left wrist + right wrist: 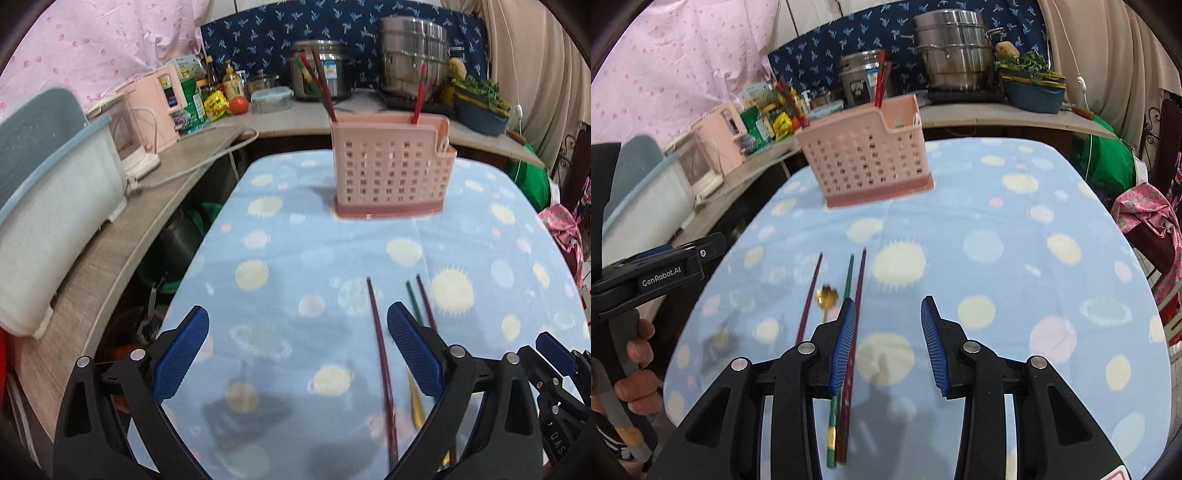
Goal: Organize utensils
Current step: 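Withdraw both tools from the basket back to the remaining utensils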
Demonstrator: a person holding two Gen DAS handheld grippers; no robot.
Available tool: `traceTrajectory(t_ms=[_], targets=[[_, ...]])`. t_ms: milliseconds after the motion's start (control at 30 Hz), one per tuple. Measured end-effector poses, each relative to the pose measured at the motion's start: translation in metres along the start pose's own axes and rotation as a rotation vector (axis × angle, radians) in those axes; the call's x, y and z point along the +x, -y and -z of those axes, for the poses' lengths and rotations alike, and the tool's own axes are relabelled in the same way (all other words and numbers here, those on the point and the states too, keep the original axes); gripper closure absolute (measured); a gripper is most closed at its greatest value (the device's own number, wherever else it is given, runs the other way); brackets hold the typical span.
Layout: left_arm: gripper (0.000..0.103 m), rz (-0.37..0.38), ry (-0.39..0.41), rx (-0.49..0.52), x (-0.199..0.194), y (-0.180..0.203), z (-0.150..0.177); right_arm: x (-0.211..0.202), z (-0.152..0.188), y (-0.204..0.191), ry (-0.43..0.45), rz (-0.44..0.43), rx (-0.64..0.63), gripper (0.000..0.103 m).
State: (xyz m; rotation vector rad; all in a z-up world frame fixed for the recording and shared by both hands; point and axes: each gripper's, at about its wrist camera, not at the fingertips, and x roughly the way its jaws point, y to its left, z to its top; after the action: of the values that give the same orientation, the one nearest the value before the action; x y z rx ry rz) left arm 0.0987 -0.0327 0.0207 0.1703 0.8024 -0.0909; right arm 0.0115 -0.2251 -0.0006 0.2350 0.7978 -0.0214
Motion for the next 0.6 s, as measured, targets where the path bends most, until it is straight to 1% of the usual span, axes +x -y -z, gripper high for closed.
traceTrajectory(t_ms=[133, 300, 433, 600], targets=[[0.01, -0.012, -0.054, 0.01, 0.007, 0.002, 0.023, 0.008, 0.023, -0.003, -0.055, -0.013, -0.001, 0.067], [0.009, -0.009, -0.085, 0.033, 0.007, 0.008, 0.046, 0.016, 0.045, -0.009, -0.1, -0.019, -0.016, 0.067], [0.009, 0.0, -0.121, 0.035, 0.009, 0.008, 0.06, 0.02, 0.053, -0.013, -0.119, -0.021, -0.027, 0.067], [0.009, -0.01, -0.163, 0.05, 0.012, 0.011, 0.072, 0.024, 0.057, -0.019, -0.133, -0.026, -0.043, 0.067]])
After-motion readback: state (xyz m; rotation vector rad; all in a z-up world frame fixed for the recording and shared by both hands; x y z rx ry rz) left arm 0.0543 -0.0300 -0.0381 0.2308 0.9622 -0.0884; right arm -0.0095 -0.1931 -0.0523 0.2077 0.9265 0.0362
